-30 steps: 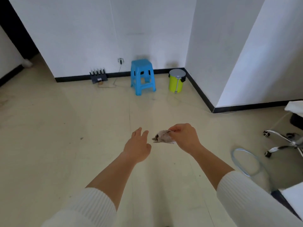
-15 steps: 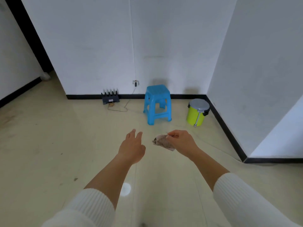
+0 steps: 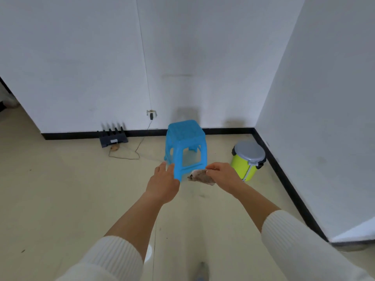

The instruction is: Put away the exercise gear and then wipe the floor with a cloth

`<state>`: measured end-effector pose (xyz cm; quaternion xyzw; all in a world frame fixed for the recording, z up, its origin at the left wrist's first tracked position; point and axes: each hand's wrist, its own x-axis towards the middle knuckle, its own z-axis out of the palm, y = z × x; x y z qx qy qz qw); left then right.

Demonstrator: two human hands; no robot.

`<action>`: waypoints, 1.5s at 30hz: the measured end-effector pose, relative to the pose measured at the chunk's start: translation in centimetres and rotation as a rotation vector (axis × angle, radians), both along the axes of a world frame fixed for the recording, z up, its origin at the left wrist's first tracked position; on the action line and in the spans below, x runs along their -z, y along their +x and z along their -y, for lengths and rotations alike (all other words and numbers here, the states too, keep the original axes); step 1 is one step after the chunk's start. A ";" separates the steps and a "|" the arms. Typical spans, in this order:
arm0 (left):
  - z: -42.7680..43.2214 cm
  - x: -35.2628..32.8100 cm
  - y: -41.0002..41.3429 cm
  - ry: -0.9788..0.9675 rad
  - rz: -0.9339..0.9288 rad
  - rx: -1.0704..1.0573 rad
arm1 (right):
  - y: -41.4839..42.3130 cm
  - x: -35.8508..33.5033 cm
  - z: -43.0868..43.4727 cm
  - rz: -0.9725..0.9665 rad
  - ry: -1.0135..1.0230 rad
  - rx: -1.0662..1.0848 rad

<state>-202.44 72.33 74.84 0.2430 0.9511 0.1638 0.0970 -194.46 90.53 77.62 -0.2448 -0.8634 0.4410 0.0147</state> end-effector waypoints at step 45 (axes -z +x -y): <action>-30.8 38.7 -62.0 -0.342 0.333 0.166 | -65.2 37.3 -28.8 0.346 -0.335 0.139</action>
